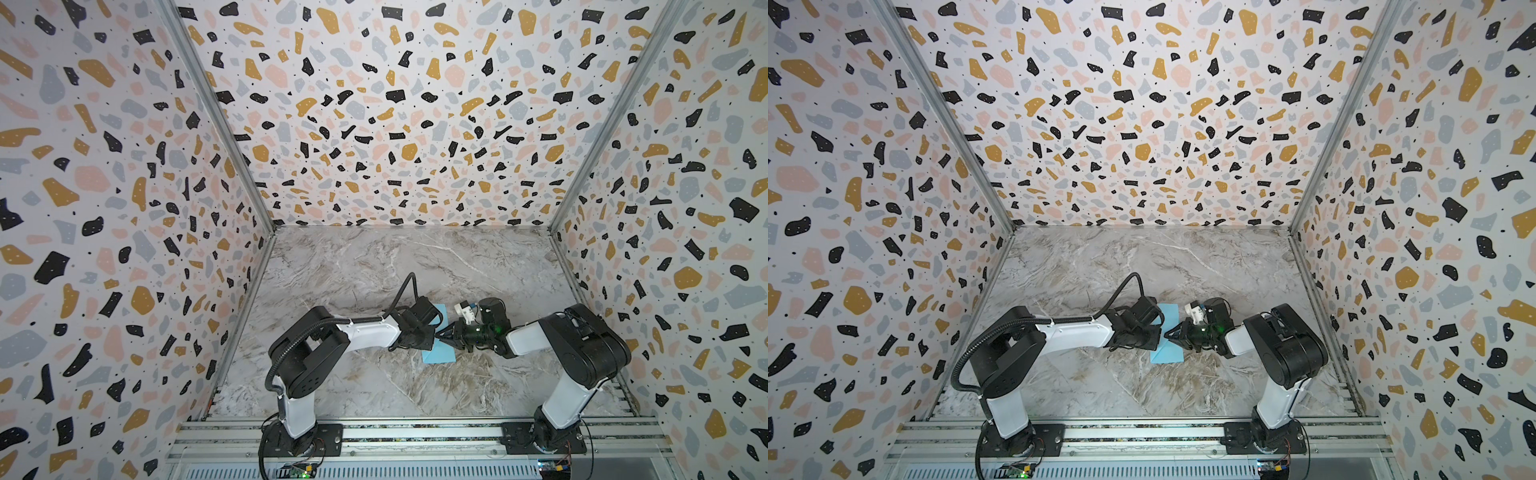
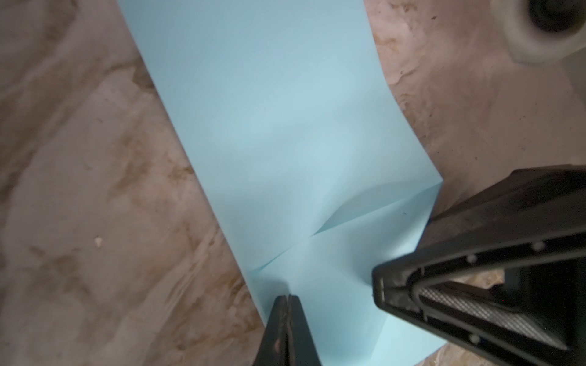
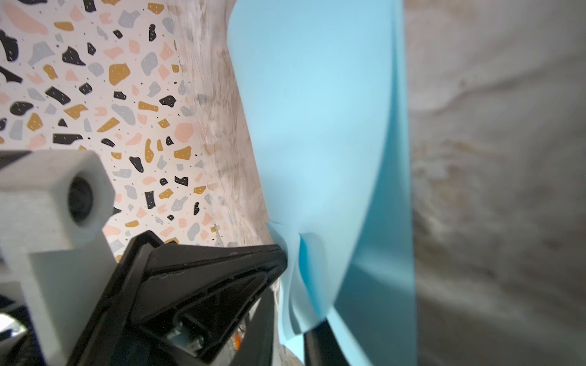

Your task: Fold a paper plane with a square sheet of paper (pick it up from the middle)

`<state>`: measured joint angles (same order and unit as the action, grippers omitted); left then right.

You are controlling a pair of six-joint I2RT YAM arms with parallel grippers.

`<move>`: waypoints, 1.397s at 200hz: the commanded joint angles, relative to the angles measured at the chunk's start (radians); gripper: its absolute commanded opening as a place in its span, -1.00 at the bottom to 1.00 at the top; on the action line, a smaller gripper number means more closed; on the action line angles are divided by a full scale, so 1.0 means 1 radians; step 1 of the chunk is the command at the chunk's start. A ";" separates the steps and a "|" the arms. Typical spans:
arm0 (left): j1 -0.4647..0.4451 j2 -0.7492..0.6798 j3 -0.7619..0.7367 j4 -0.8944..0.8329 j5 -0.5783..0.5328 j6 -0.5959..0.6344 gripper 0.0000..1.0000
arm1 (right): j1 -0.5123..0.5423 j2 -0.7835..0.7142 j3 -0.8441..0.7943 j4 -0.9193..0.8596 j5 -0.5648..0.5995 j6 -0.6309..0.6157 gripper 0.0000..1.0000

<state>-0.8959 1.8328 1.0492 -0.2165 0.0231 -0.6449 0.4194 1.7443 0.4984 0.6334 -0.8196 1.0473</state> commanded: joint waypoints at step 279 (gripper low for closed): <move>0.186 -0.439 -0.405 0.858 0.491 -0.497 -0.45 | -0.080 -0.224 0.042 0.554 -0.186 0.370 -0.97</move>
<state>-0.7097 1.3872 0.6537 0.5888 0.4976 -1.1431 0.3458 1.5471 0.5316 1.1439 -0.9821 1.4170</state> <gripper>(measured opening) 0.302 0.042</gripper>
